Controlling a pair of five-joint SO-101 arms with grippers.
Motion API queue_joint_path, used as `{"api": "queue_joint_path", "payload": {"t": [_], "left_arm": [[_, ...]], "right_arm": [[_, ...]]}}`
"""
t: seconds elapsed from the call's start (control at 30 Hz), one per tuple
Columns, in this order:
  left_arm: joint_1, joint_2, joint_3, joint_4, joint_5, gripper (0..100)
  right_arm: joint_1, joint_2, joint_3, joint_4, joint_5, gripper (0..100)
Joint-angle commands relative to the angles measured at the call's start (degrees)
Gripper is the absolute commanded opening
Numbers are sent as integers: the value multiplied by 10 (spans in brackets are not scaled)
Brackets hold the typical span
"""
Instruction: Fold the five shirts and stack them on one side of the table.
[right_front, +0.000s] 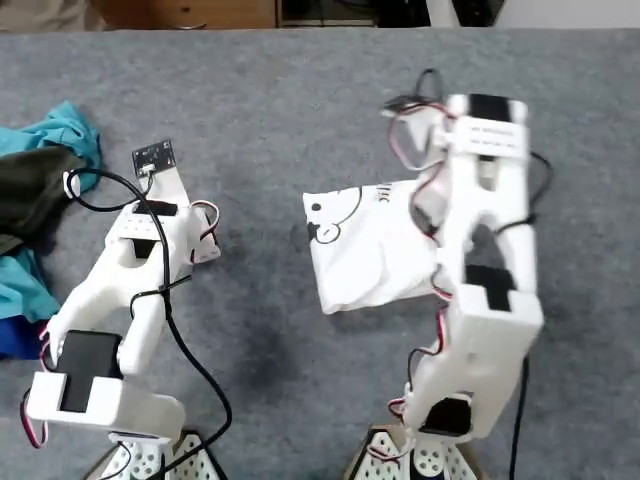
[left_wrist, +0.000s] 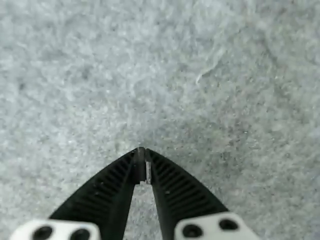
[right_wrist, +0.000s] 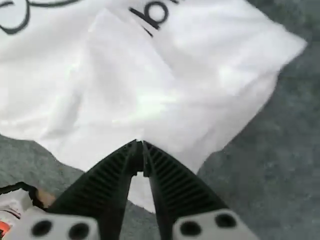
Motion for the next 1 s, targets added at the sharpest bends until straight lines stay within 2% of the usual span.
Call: {"api": "queue_joint_path", "payload": {"t": [0.0,0.13,0.23,0.33,0.43,0.63,0.8,0.97], "left_arm": [[-3,-22,-4,0,-4,19],[-2,-22,-4,-2,-4,20],[-1,-22,-4,-3,-4,20],[-1,-22,-4,-4,-4,20],[-1,-22,-4,-4,-4,20],[-1,-22,-4,-4,-4,20],[-1,-22,-4,-3,-4,20],[-1,-22,-4,-3,-4,20]], "right_arm": [[73,-68,-1,11,33,2],[135,-98,25,7,58,2],[133,-121,24,11,55,2],[61,-144,24,9,47,2],[-36,-139,24,-13,4,2],[-169,-57,22,-86,-54,2],[-186,38,-38,-89,-72,2],[-182,120,-116,-46,-71,2]]}}
